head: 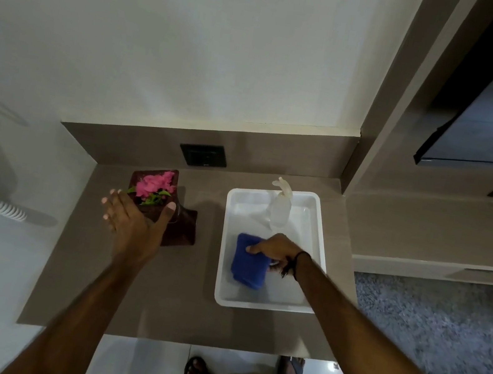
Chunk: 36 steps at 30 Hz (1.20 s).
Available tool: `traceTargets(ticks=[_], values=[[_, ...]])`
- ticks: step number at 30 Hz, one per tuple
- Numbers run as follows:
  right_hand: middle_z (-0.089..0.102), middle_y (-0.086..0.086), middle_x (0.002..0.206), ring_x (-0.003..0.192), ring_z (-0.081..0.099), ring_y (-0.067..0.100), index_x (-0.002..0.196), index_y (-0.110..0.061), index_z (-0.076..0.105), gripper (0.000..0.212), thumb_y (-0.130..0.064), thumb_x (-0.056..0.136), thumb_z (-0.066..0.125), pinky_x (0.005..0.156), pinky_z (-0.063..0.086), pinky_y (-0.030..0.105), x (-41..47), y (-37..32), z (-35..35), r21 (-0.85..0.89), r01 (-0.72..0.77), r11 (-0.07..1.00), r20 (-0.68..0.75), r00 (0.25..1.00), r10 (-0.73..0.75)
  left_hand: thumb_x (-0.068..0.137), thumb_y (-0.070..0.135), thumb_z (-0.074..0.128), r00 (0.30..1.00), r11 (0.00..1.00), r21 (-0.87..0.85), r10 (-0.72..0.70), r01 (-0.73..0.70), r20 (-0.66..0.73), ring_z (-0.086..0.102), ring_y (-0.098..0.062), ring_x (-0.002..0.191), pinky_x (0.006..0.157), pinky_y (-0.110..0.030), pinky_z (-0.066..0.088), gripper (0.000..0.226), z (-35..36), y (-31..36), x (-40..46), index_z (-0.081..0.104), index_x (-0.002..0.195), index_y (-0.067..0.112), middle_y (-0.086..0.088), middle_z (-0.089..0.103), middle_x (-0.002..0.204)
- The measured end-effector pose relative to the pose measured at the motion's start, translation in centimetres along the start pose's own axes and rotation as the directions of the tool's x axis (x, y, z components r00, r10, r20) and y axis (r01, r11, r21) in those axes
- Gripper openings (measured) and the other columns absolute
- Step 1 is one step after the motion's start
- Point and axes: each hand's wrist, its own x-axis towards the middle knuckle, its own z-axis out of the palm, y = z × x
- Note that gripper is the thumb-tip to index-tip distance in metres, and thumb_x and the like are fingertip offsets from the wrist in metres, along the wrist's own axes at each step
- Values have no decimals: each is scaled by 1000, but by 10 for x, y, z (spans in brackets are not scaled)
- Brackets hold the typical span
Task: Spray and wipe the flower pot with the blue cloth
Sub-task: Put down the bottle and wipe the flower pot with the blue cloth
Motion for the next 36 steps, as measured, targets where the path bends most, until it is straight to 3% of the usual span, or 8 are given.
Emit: traceTargets(ticks=[5, 9, 12, 14, 16, 20, 29, 36], values=[[67, 17, 125, 115, 64, 33, 123, -2, 59, 48, -24, 84, 76, 100, 56, 50, -5, -59, 29, 312, 180, 933, -69, 984, -166, 73, 85, 39, 1000, 999, -40, -15, 15, -3, -14, -32, 154, 119, -44, -11, 124, 2, -3, 3, -4, 156, 3, -16, -8, 168], [68, 16, 114, 105, 67, 32, 117, -6, 58, 44, -22, 80, 77, 92, 59, 47, -11, -99, 63, 217, 386, 897, -310, 898, -312, 69, 87, 39, 1000, 997, -73, -21, 23, 19, -15, -32, 154, 119, -46, -11, 128, 4, -6, 8, -5, 156, 5, -15, -8, 168], [69, 11, 115, 104, 67, 26, 123, -9, 59, 43, -15, 83, 73, 83, 56, 32, -18, -114, 96, 162, 512, 844, -346, 830, -437, 65, 89, 39, 999, 996, -73, -47, 48, 20, -14, -30, 154, 120, -45, -11, 131, 2, -5, 11, -4, 157, 6, -13, -7, 169], [70, 2, 97, 85, 67, 15, 117, -11, 64, 33, -13, 84, 69, 71, 49, 20, -21, -114, 115, 116, 567, 816, -323, 798, -508, 65, 91, 38, 999, 997, -74, -35, 37, 34, -16, -28, 154, 120, -45, -11, 131, 1, -4, 11, -6, 157, 8, -11, -8, 169], [64, -3, 83, 70, 60, 9, 109, -10, 65, 23, -11, 85, 67, 62, 47, 19, -18, -106, 125, 99, 572, 814, -300, 797, -524, 64, 93, 37, 999, 996, -88, -17, 22, 51, -17, -26, 154, 120, -44, -12, 133, 2, -5, 10, -9, 157, 10, -9, -11, 169], [72, 19, 102, 93, 69, 34, 114, -2, 67, 26, -6, 88, 65, 83, 59, 44, -5, -101, 126, 38, 502, 864, -195, 852, -486, 64, 95, 35, 999, 995, -95, -3, 7, 48, -17, -25, 154, 119, -43, -13, 132, 3, -9, 8, -10, 157, 13, -11, -11, 169], [74, 14, 107, 100, 71, 31, 107, -11, 68, 26, -15, 83, 62, 90, 59, 48, 5, -108, 113, 288, 428, 857, -134, 904, -407, 67, 91, 41, 999, 992, -125, -2, 8, 43, -17, -24, 154, 120, -45, -13, 129, 6, -7, 9, -9, 157, 13, -10, -8, 169], [71, 23, 114, 107, 67, 38, 121, 0, 65, 33, 0, 90, 55, 97, 54, 52, 24, -119, 116, 117, 436, 892, -106, 899, -425, 66, 92, 39, 999, 993, -120, -12, 17, 49, -18, -23, 154, 119, -42, -15, 130, 2, -7, 12, -9, 157, 12, -11, -8, 169]])
